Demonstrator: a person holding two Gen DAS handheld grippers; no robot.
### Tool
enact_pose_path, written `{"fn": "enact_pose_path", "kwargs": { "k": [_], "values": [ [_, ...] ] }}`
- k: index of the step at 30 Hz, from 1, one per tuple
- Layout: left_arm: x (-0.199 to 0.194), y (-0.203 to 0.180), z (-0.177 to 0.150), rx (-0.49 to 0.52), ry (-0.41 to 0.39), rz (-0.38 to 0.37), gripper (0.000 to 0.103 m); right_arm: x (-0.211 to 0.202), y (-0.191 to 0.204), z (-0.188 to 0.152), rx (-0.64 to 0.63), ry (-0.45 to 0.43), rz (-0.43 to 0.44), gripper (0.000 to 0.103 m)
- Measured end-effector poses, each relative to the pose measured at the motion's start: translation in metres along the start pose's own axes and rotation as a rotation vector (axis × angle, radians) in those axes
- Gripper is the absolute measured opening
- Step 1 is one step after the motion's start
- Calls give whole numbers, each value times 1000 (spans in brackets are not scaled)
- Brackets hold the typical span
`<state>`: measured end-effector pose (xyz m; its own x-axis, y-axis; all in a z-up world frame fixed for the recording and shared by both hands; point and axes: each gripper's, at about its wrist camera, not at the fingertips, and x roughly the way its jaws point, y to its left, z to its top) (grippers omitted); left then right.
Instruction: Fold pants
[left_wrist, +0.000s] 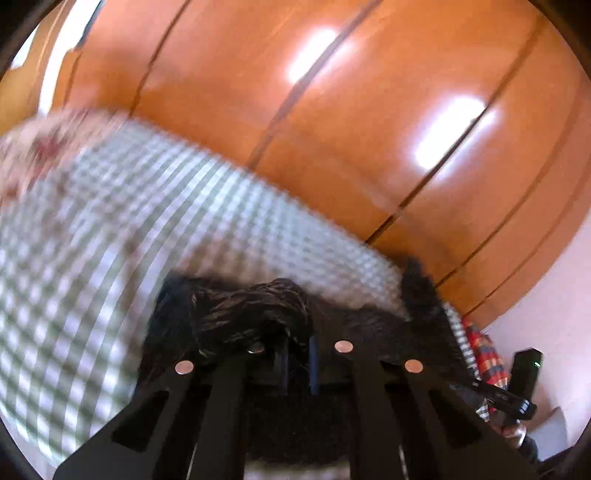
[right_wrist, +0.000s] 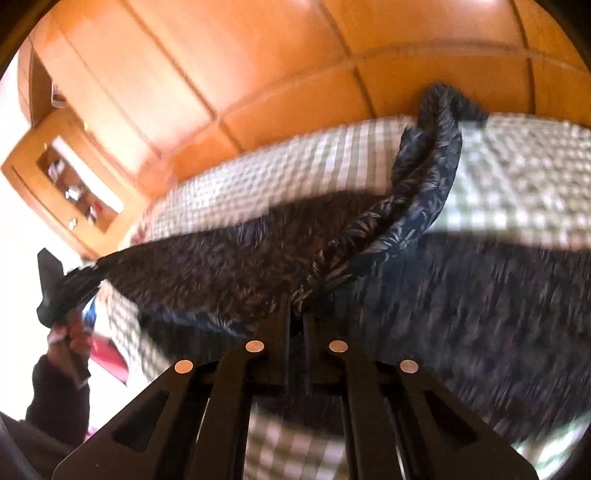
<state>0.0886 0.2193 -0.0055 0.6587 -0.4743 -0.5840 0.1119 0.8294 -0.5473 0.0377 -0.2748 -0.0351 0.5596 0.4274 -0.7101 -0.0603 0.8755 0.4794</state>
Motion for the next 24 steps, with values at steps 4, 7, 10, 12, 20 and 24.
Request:
{"fn": "enact_pose_path", "kwargs": {
  "k": [4,7,10,12,20,24],
  "values": [
    [14,47,-45,-120,91,58,6,30,3,-38,2,105,-35,4],
    [16,53,-66,-142,89,66,6,42,-5,-45,14,132,-55,4],
    [17,50,-70,-136,108,91,6,42,-6,-44,0,143,-47,4],
    [18,50,-71,-128,109,105,9,38,-6,-39,-17,146,-34,4],
    [-10,38,-71,-43,59,167,73,-25,-96,24,223,-42,-96,16],
    [-22,31,-68,-19,44,216,74,-26,-139,76,272,-124,-206,16]
  ]
}}
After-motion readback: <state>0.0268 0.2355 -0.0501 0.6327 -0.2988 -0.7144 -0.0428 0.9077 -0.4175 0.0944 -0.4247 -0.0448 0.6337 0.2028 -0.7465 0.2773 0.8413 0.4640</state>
